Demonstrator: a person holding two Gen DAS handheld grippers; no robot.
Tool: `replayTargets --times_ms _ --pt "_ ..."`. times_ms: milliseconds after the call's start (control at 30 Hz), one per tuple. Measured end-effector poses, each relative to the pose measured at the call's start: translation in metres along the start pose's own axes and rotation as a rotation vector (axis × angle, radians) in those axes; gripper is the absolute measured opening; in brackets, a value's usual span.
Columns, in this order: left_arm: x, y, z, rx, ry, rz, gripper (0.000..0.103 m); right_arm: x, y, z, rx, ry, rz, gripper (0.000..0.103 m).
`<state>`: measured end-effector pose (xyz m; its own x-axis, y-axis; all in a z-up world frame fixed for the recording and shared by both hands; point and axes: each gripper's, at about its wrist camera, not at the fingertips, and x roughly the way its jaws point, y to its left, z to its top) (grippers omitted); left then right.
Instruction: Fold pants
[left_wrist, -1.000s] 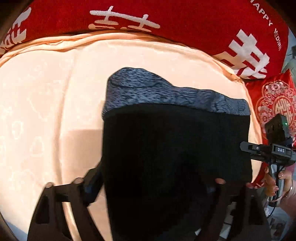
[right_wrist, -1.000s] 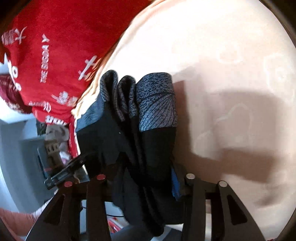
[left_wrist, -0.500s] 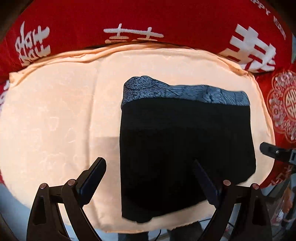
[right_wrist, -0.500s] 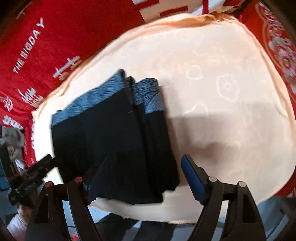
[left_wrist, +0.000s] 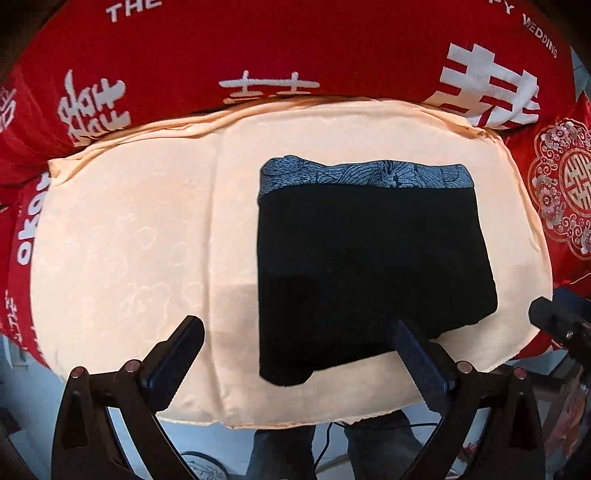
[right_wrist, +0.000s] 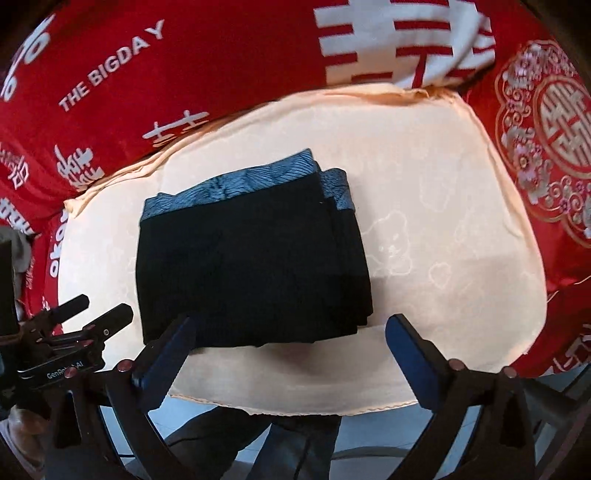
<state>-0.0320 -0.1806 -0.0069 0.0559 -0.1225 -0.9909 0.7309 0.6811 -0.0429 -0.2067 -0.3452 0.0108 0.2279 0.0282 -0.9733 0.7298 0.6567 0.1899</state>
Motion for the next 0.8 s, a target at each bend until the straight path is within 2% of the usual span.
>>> replayTargets --times_ms 167,367,567,800 --pt "-0.015 0.004 -0.008 -0.027 -0.003 0.019 0.103 -0.009 0.015 -0.009 -0.017 0.006 -0.044 0.103" --pt "-0.032 0.005 -0.016 0.002 -0.017 0.031 0.103 -0.02 0.029 -0.019 -0.046 0.021 -0.082 0.103" --pt "-0.042 0.003 -0.023 0.029 -0.015 0.021 0.103 -0.028 0.039 -0.023 -0.051 0.032 -0.063 0.103" --pt "-0.048 0.007 -0.028 0.029 -0.007 0.024 0.103 -0.036 0.049 -0.028 -0.08 0.011 -0.117 0.103"
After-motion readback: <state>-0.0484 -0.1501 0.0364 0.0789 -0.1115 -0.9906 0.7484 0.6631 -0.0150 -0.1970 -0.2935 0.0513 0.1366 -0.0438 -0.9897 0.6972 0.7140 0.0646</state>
